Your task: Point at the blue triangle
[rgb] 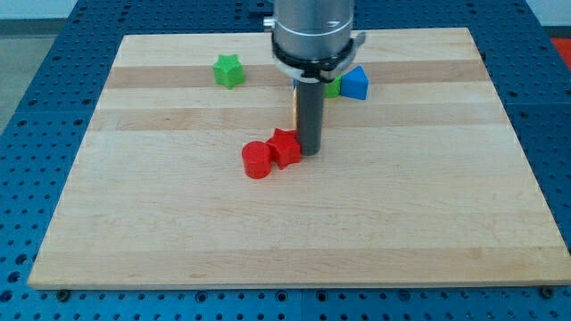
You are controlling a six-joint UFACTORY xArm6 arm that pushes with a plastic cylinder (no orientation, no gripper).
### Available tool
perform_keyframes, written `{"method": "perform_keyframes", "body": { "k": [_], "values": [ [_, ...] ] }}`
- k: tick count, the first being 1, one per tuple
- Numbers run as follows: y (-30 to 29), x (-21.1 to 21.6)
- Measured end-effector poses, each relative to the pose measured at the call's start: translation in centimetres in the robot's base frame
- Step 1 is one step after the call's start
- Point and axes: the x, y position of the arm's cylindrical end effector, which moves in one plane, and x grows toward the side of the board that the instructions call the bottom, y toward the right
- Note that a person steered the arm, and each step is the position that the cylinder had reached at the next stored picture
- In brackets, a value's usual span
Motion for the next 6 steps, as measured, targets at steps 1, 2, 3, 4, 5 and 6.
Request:
{"method": "perform_keyframes", "body": {
  "k": [1,2,3,4,5,6],
  "values": [
    [0.6,0.0],
    [5.8,-0.8],
    [8.8,-3.6],
    [8.5,-6.2],
    [7.3,-8.0],
    [5.8,-9.6]
  ]
}}
